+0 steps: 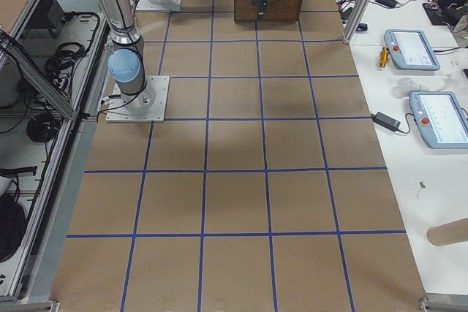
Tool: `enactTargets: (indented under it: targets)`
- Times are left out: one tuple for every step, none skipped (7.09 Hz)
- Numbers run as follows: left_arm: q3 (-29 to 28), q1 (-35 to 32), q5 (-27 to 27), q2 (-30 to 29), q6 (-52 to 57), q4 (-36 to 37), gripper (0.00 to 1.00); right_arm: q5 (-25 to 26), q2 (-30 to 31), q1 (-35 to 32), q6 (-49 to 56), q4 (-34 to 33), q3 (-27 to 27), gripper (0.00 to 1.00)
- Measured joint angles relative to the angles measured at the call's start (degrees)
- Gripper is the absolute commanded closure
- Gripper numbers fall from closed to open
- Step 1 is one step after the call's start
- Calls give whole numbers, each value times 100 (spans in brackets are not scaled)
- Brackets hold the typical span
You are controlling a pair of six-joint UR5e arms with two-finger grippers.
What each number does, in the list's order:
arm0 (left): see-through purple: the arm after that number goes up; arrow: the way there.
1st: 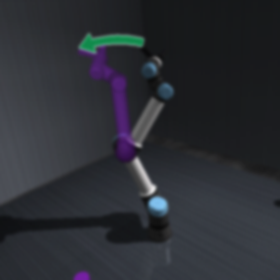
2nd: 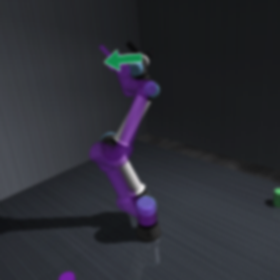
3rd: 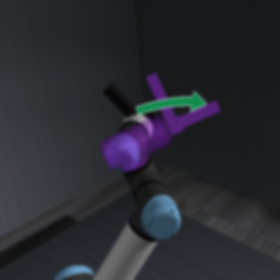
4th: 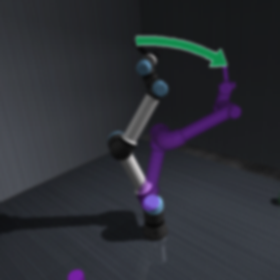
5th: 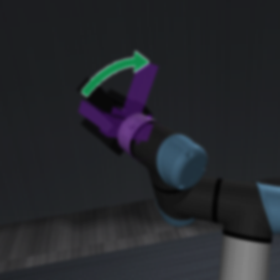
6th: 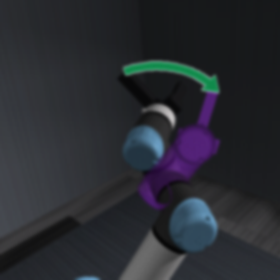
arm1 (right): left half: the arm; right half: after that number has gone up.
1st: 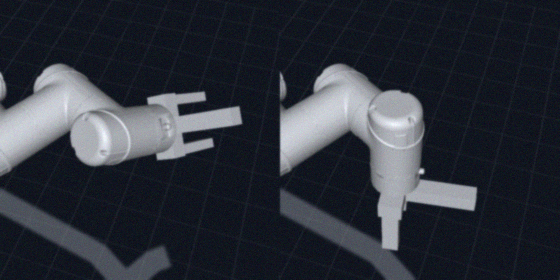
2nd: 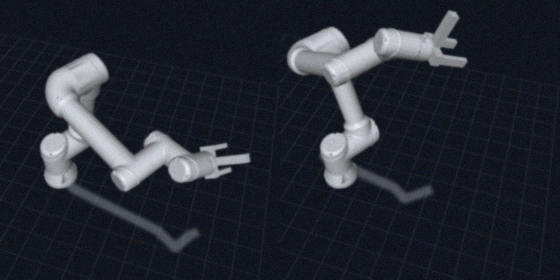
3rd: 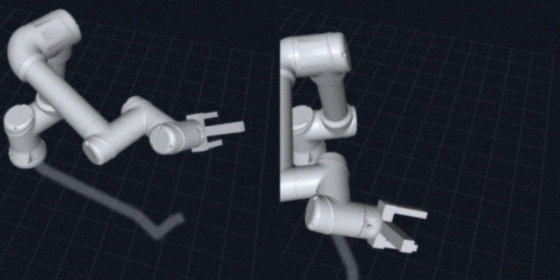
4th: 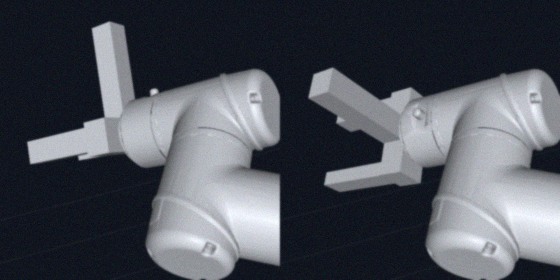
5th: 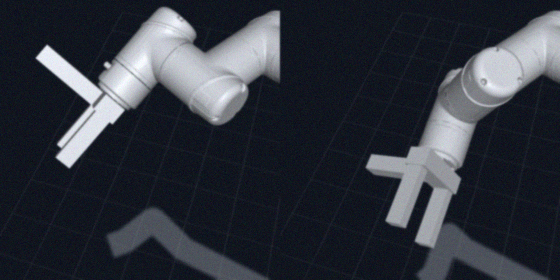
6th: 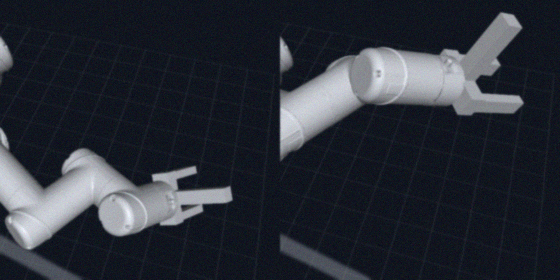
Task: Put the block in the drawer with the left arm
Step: 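Pull the drawer open with the left gripper, away from the cabinet, then release the handle and raise the left gripper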
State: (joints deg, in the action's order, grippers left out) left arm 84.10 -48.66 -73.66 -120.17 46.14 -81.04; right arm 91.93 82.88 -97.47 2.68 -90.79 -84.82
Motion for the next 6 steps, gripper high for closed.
enactTargets:
  targets:
    - [-7, 39, -25, 37, 4, -2, 0, 0, 0, 0, 0, 0, 0, 0]
    - [-20, 59, -40, 106, -2, -7, 0, 0, 0, 0, 1, 0, 0, 0]
    - [-35, 74, -54, 213, -14, -18, 0, 0, 0, 0, -2, 0, 0, 0]
    - [-37, 87, -70, 368, -23, -47, 0, 0, 0, 0, -3, 0, 0, 0]
    - [-35, 96, -121, 573, -33, -120, 0, 0, 0, 0, -2, 0, 0, 0]
    - [-29, 102, -219, 833, -37, -269, 0, 0, 0, 0, 0, 0, 0, 0]
